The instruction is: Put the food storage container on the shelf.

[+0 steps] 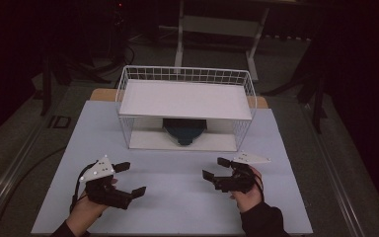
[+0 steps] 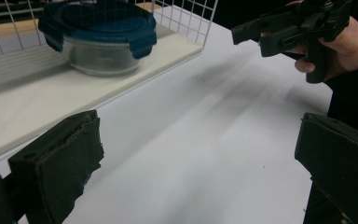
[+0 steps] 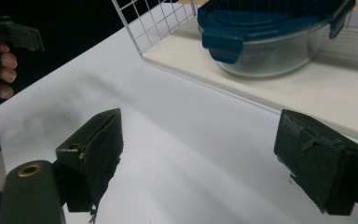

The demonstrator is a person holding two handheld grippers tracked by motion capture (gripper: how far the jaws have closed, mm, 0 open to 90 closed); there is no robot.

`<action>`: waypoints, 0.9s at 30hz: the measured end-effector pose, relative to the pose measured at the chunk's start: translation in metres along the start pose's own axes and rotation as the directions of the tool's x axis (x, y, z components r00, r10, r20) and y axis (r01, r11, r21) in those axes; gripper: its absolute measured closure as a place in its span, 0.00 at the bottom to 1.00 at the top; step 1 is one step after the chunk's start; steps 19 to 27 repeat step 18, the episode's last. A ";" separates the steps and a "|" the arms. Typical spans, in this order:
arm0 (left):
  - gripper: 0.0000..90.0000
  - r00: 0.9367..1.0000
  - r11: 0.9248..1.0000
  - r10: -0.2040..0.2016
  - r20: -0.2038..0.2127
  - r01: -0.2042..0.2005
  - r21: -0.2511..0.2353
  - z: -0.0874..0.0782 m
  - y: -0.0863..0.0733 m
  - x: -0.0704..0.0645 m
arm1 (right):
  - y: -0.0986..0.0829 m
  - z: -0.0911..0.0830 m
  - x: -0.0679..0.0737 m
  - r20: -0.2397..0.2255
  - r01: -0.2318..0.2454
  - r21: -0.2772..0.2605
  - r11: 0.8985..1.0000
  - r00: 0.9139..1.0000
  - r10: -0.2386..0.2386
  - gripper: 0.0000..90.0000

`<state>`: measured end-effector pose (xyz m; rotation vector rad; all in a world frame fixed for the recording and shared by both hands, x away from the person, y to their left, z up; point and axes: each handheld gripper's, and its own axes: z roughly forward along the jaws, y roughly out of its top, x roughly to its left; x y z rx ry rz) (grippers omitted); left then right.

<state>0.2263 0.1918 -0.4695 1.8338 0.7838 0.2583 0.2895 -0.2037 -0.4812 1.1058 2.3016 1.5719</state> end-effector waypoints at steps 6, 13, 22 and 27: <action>0.01 1.000 1.000 -0.006 0.005 0.006 0.004 0.002 -0.008 0.001 | -0.012 -0.011 0.000 0.003 0.010 0.007 1.000 1.000 -0.010 0.17; 0.01 1.000 1.000 -0.007 0.007 0.007 0.003 0.004 -0.014 0.001 | -0.019 -0.015 -0.005 0.037 0.028 0.010 1.000 0.999 -0.029 0.18; 0.01 1.000 1.000 0.000 0.012 0.000 0.011 0.005 -0.017 0.001 | -0.019 -0.017 -0.008 0.043 0.023 -0.001 1.000 0.999 -0.023 0.18; 0.01 1.000 1.000 0.000 0.012 0.000 0.011 0.005 -0.017 0.001 | -0.019 -0.017 -0.008 0.043 0.023 -0.001 1.000 0.999 -0.023 0.18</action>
